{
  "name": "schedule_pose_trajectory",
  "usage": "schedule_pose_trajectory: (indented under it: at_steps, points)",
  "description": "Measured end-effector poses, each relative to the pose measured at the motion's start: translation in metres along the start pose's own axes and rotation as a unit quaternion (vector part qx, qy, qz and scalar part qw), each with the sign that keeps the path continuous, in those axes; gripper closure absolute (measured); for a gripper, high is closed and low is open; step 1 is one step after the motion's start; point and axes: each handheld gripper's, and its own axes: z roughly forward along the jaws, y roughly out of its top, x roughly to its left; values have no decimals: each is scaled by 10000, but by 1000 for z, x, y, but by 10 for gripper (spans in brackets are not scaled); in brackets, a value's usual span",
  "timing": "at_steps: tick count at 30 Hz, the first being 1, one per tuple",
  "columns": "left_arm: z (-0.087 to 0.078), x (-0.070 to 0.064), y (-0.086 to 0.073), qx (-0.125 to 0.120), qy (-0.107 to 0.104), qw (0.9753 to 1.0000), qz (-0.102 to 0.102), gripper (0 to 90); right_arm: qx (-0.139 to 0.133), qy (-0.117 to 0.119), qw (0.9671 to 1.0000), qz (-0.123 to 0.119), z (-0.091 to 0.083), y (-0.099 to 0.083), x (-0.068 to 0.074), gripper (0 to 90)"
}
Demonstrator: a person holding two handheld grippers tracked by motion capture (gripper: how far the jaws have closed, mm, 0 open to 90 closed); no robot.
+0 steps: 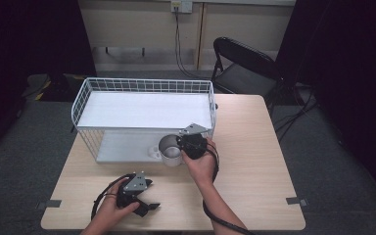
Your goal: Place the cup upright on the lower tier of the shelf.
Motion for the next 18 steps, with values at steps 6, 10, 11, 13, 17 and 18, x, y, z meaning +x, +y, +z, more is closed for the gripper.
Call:
schedule_pose_trajectory:
  at_steps: [6,10,11,13,17,18]
  points:
    - [0,0,0,3,1,10000,1,137,0,-14,10000,-2,0,0,0,821]
    - [0,0,0,13,-2,10000,15,137,-47,-19,10000,4,0,-1,0,818]
    - [0,0,0,15,-1,10000,17,137,-113,-25,9999,-15,1,-2,1,813]
    - [0,0,0,13,-2,10000,16,137,-132,-48,9999,-24,1,-2,1,805]
    - [0,0,0,16,-2,10000,17,137,-179,-95,9998,33,1,-1,0,750]
    - [0,0,0,10,-3,10000,13,137,-164,-157,9997,-5,1,-1,0,714]
